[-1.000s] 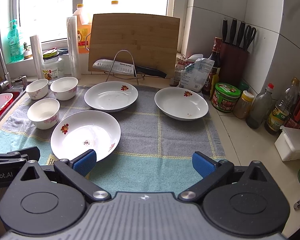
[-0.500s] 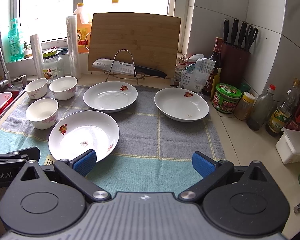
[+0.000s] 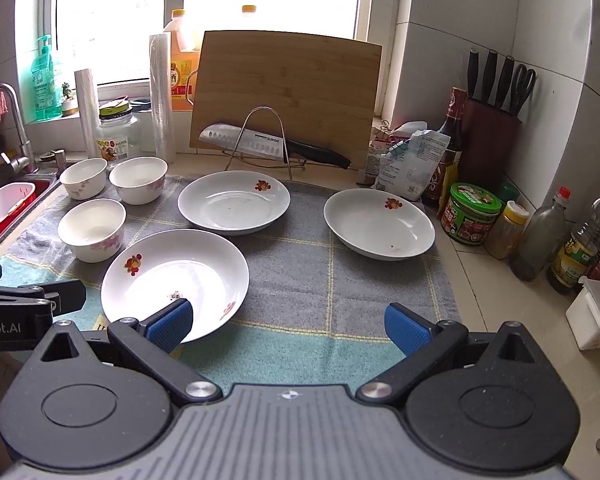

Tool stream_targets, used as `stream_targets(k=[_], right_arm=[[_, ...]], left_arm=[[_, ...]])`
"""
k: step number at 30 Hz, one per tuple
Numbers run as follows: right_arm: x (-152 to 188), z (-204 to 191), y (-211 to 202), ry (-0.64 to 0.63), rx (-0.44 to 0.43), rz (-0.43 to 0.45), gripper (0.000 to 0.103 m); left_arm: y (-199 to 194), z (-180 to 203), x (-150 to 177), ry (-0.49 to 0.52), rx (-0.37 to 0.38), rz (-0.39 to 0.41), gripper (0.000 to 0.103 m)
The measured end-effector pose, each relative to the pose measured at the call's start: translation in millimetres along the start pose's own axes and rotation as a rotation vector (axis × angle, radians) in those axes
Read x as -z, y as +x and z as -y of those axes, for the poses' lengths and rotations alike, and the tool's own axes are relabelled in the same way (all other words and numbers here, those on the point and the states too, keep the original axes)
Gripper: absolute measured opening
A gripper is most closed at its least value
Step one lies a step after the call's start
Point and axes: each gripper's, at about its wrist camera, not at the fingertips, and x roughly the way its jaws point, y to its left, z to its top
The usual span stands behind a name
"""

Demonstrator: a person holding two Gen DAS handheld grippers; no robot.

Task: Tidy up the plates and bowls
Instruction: 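Move the left tool toward the flowered deep plate beside the green jar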

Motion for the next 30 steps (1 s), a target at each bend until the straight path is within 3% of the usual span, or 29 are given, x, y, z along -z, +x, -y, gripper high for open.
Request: stream_targets(k=[10,22,26,30], right_arm=[[-6.2,-4.5,25.5,-0.024,-0.008,-0.007,0.103],[-22.9,-10.1,66.6,-0.036,-0.017,-0.027,0.103],[-31.9,-10.0,75.2,-0.011,-0.018,-0.023,0.103],[-38.8,-10.6,78.3,0.001,0.041,-0.005,0.103]], left_arm=[[27.5,-10.5,-14.7,0.005,0.047,-0.009,0.102],[70.0,-28.0,-42.8,0.038,0.163,-0.002,0.102],[83.5,-26.3,-55.3,0.092,0.166,-0.002,0.102],[94.7,-22.9,-65.1,0.157,0.206,0.017,0.102]])
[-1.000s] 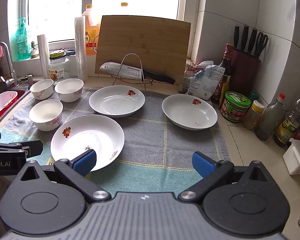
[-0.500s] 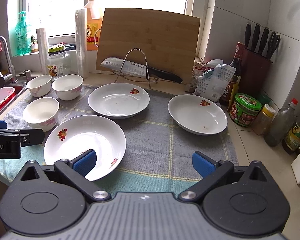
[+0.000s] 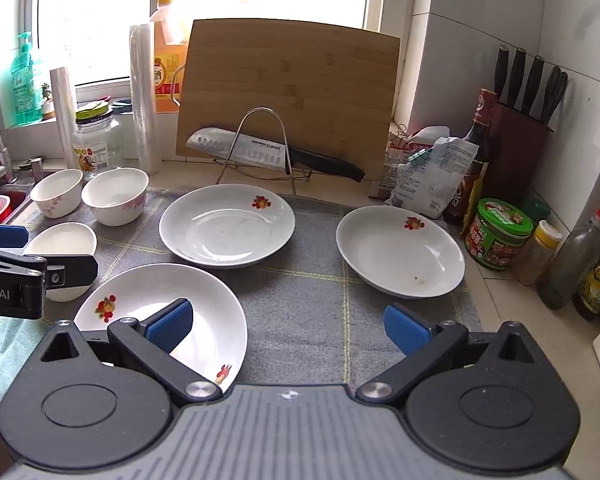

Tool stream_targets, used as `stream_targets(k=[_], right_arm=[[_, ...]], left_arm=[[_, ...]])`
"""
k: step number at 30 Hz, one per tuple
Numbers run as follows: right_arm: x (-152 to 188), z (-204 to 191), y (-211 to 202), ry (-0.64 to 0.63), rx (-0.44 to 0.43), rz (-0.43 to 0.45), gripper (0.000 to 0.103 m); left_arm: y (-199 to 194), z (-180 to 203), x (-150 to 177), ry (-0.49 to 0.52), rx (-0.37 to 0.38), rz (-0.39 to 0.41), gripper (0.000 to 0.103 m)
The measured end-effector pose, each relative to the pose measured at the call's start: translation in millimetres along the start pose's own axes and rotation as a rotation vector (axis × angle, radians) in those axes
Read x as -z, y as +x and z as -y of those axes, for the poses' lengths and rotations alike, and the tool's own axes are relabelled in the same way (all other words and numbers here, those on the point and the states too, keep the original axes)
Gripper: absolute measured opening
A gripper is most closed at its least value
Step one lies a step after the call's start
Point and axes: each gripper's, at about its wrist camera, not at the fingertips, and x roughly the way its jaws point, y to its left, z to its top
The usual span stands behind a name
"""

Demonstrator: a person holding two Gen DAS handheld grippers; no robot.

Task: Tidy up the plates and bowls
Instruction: 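Move the left tool toward the flowered deep plate beside the green jar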

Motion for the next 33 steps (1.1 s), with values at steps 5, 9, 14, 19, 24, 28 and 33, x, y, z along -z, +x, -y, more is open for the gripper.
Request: stream_targets(k=[5,9,14,19,24,28,33], right_arm=[[0.9,5.5,5.7,0.028,0.089,-0.009,0.103],[8.4,14.5,6.8,0.060,0.133,-0.022,0.103],[19.0,29.4,7.8,0.083,0.155,-0.045,0.103],[22.1,52.0,12.8,0.085,0.156,-0.038,0.103],[20.7,85.0,30.3,0.087,0.120,-0.035,0.103],[19.8,113.3,49.4,0.076,0.063,-0.040,0.103],[17.1,144.1,80.8,0.030,0.021,-0.063,0.103]], left_arm=[[14.6,-1.1,-6.5,0.027,0.067,-0.007,0.102],[27.7,3.5,-7.3,0.061,0.110,-0.035,0.102],[39.8,16.3,-8.2,0.095,0.142,-0.064,0.102],[53.6,36.7,-12.9,0.122,0.160,-0.078,0.102],[63.2,57.7,-20.6,0.106,0.135,-0.071,0.102],[71.7,71.6,-30.4,0.079,0.100,-0.073,0.102],[86.0,87.9,-39.8,0.020,0.036,-0.078,0.102]])
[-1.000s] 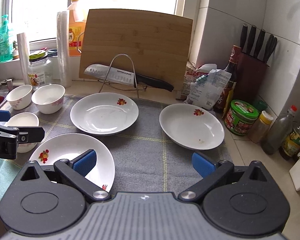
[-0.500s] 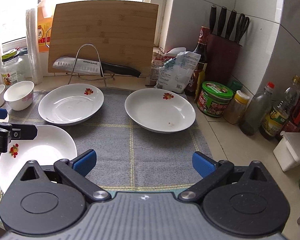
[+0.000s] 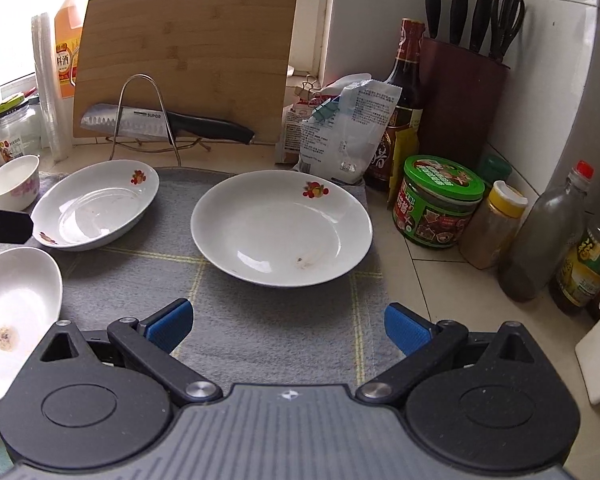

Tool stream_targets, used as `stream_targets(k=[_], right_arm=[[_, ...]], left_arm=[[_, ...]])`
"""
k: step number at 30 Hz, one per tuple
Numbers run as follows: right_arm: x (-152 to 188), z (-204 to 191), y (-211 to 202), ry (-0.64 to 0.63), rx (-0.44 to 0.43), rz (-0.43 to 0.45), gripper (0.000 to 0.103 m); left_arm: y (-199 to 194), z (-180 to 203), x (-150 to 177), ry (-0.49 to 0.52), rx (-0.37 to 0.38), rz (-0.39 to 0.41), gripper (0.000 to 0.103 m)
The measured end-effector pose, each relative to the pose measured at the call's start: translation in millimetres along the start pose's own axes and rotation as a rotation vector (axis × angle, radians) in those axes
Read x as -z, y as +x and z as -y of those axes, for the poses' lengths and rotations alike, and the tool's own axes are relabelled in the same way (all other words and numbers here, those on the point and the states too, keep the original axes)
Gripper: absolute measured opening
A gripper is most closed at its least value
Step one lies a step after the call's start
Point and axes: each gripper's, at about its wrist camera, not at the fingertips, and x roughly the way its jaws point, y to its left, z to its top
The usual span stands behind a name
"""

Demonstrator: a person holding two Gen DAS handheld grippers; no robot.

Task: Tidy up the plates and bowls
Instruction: 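Move the left tool toward the flowered deep plate beside the green jar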

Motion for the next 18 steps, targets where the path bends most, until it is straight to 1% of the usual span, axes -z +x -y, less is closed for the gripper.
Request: stream_targets(k=[5,11,14,18], right_arm=[[-2.0,22.5,30.4,-0.049,-0.064,-0.034,0.103],[1.6,40.6,61.6,-0.049,-0.118,-0.090,0.103],[1.9,44.0,75.1,-0.051,-0.138,-0.114,0.103],[0.7,40.1,90.8,-0.099,-0.172,-0.131,0.103]], left_arm=[[12.1,20.0,-8.4,-0.012,-0.050,-0.010,0.102],[24.2,34.3,-14.3,-0.036,-0.091,-0.033,0.102],[30.1,39.3,-16.4,-0.048,-0.110,-0.041,0.102],[34.5,43.4,-17.2,-0.075,-0.115,-0.058,0.102]])
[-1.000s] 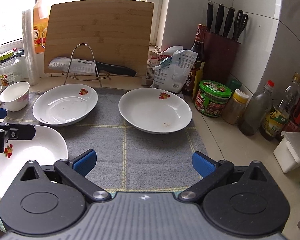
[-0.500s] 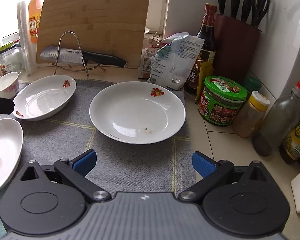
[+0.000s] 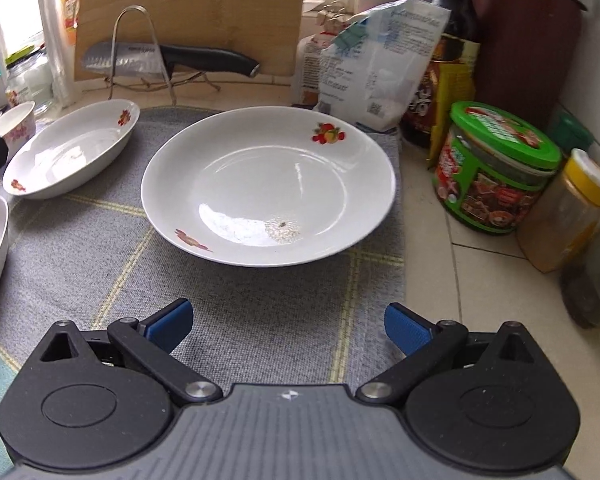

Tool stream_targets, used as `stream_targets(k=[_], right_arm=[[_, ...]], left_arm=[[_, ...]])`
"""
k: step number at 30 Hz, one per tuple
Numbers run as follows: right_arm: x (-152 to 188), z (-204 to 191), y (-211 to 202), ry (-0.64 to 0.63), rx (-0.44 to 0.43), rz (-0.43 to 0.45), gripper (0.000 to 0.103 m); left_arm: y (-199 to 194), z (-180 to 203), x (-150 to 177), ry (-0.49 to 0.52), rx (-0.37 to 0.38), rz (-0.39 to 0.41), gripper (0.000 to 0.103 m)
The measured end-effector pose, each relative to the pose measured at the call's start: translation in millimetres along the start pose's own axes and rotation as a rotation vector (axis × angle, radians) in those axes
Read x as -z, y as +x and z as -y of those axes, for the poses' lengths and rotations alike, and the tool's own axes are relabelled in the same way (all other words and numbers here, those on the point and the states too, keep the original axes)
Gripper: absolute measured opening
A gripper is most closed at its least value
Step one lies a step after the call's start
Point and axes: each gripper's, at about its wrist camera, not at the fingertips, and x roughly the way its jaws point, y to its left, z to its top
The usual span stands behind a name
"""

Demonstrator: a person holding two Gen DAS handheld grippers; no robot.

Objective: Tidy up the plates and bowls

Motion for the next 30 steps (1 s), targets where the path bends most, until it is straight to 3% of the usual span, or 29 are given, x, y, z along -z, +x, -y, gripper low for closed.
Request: stream_targets(k=[8,23,30], right_arm=[[-9.1,1.3,18.8,-0.054,-0.038,0.007,0.103],[-14.5,2.6,25.5,-0.101,-0.076,0.024,0.103],[-15.8,2.0,26.6,-0.092,-0.067,0.020,0.103]], left_arm=[[5.7,5.8,-9.9,0.014,-0.028,-0.018,0.102],[50.2,57.3,-65.0,0.273,0.152,-0.086,0.102],[73.2,76.8,-81.4,0.330,0.214,-0.115,0.102]])
